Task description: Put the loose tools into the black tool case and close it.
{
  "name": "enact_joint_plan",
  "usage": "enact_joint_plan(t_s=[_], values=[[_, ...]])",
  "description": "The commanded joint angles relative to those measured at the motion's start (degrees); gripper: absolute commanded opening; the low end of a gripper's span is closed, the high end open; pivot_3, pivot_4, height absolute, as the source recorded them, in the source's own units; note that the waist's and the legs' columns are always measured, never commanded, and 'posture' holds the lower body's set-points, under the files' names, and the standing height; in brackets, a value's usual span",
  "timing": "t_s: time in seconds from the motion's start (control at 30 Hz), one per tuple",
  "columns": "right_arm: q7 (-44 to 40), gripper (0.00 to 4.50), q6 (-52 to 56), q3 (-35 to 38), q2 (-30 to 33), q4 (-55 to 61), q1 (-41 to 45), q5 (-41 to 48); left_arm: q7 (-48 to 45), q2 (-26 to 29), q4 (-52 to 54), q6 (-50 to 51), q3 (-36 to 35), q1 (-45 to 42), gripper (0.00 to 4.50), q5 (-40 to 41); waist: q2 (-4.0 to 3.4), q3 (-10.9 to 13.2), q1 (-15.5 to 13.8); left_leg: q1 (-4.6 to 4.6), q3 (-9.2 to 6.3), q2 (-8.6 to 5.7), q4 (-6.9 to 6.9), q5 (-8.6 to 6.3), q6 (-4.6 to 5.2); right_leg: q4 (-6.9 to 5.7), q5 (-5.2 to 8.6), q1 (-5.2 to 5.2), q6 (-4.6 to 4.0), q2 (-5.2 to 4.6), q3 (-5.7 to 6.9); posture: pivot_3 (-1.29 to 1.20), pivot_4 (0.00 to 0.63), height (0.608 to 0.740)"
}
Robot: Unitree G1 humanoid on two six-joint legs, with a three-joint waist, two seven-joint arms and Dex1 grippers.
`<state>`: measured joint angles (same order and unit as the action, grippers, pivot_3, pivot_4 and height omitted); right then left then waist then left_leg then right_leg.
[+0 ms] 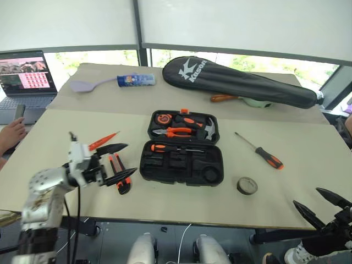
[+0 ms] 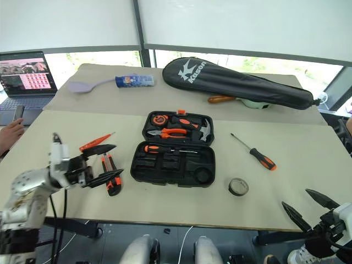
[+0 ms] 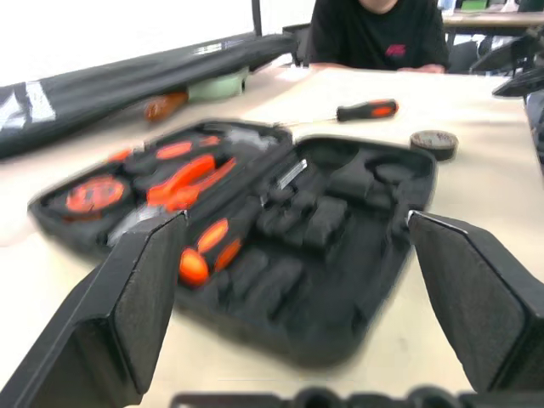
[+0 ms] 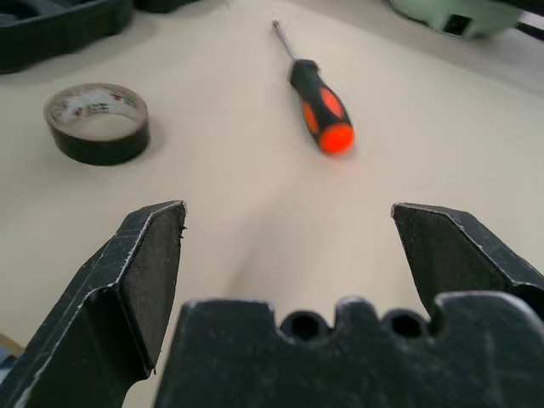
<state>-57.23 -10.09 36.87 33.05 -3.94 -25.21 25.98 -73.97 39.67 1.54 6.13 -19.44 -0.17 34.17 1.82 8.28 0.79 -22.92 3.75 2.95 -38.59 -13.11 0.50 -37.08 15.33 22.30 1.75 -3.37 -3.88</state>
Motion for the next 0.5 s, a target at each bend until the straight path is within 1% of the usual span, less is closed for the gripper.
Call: enact_joint_plan(t_s=[0.03, 0.13, 0.2, 0.27, 0.37, 0.5], values=[[0.01, 4.50, 5.15, -1.07, 5.89, 4.65, 4.18, 1.79, -2.27, 2.31, 5.25, 3.67, -0.75, 2.10, 4.45, 4.16, -0.16, -0.02, 0.32, 0.02, 0.02, 0.00, 0.02, 0.00, 0.00, 0.00, -0.01, 0.00, 0.00, -0.03, -0.07, 0.00, 0.150, 0.740], [-0.28, 4.50, 12.19, -3.36, 12.74, 2.82, 10.80, 1.60, -1.68, 2.01, 8.04, 6.01, 0.19, 2.01, 4.45, 6.19, -0.20, -0.03, 0.34, 0.07, 0.12, -0.06, 0.02, 0.00, 0.01, 0.02, -0.05, -0.02, 0.06, -0.09, -0.19, 0.00, 0.150, 0.740], [-1.55, 4.50, 19.37, -8.15, 19.05, -0.25, 17.26, -0.45, -1.15, 1.57, 10.02, 6.82, 1.21, 1.49, 4.45, 6.82, -0.19, -0.03, 0.22, 0.07, 0.13, -0.08, 0.01, 0.00, 0.01, 0.02, -0.09, 0.00, 0.12, -0.08, -0.18, 0.00, 0.150, 0.740], [-2.93, 4.50, 24.18, -13.42, 23.05, -4.02, 23.99, -2.40, -0.29, 0.86, 11.28, 7.02, 2.03, 0.65, 4.45, 6.92, -0.19, -0.02, 0.18, 0.06, 0.17, -0.11, 0.01, 0.01, 0.01, 0.02, -0.15, 0.04, 0.21, -0.03, -0.16, 0.00, 0.150, 0.740], [-4.82, 4.50, 27.17, -20.93, 25.28, -10.91, 33.50, -6.02, 0.22, -0.24, 12.29, 6.63, 3.70, -0.32, 4.45, 6.80, -0.12, -0.02, -0.19, -0.02, 0.28, -0.13, 0.07, 0.01, 0.01, 0.04, -0.18, 0.06, 0.27, 0.12, -0.06, 0.00, 0.150, 0.740], [-6.67, 4.50, 27.24, -30.73, 24.89, -21.79, 45.94, -13.18, 1.23, -1.60, 13.35, 6.14, 6.17, -1.42, 4.45, 6.01, -0.15, -0.02, -0.18, -0.18, 0.31, -0.18, 0.20, 0.01, 0.02, 0.06, -0.17, 0.22, 0.28, 0.12, -0.08, 0.00, 0.150, 0.740]])
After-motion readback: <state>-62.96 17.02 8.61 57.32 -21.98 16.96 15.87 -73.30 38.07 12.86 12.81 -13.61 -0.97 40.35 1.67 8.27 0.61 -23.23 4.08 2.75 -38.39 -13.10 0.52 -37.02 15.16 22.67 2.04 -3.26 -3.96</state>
